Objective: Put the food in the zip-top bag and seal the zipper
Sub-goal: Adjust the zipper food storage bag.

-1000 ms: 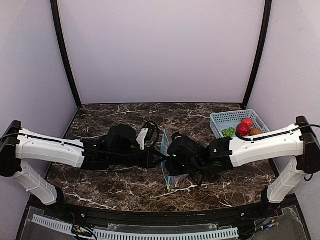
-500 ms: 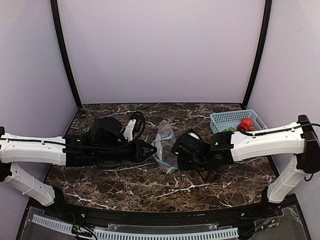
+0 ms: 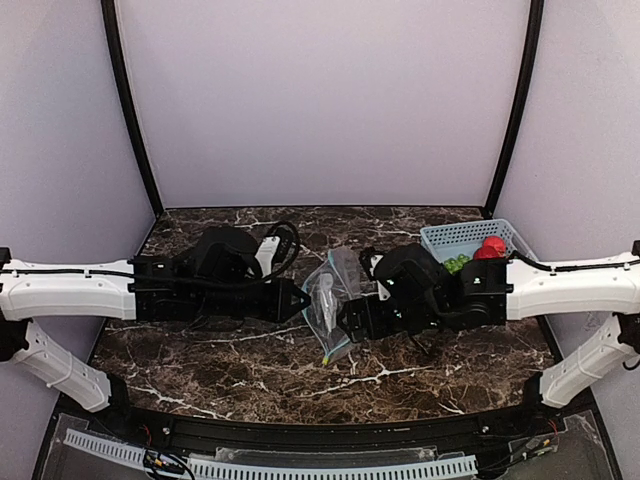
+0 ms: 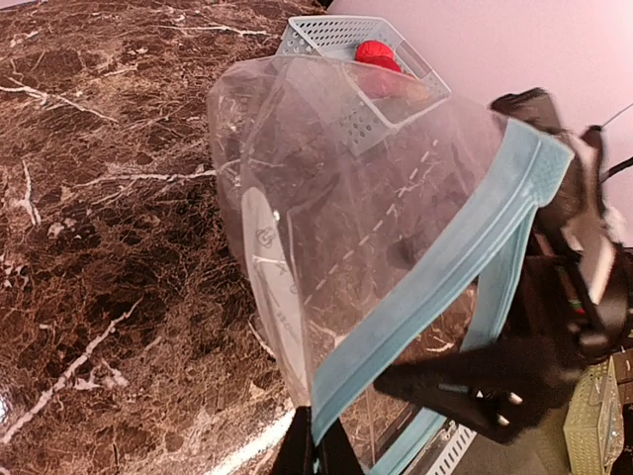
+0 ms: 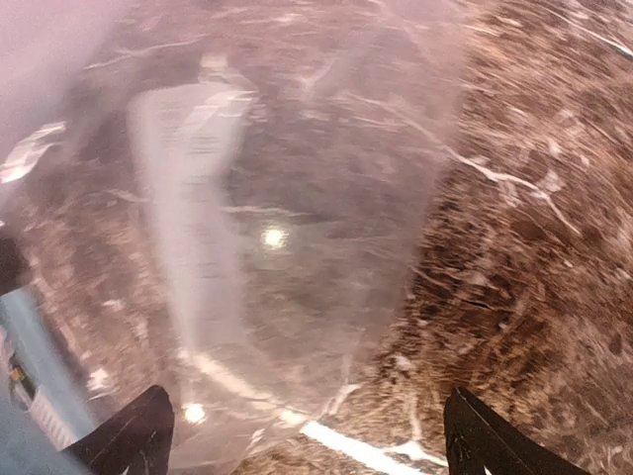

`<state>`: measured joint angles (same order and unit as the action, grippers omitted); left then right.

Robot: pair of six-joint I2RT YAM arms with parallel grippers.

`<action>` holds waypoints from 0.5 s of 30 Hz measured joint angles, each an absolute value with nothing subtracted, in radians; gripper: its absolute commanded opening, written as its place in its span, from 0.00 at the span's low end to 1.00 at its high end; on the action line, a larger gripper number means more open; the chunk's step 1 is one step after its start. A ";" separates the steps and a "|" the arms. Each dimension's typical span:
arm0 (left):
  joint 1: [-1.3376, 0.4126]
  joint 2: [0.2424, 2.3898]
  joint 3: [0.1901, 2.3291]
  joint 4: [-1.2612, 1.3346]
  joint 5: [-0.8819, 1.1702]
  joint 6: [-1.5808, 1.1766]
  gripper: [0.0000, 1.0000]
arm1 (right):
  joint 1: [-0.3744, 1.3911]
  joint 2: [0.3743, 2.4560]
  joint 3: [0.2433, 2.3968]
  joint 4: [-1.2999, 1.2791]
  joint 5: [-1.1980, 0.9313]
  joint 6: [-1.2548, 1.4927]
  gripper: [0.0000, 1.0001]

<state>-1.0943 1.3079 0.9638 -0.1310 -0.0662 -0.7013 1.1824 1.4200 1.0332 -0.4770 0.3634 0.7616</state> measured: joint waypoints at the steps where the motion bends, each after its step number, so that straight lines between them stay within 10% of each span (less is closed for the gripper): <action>1: -1.093 1.325 0.982 -0.135 -0.065 -0.694 0.01 | 1.183 1.390 1.022 -0.438 0.305 0.717 0.95; 15: -0.907 1.372 1.013 -0.186 0.016 -0.646 0.01 | 1.170 1.130 0.983 -0.288 -0.102 0.482 0.99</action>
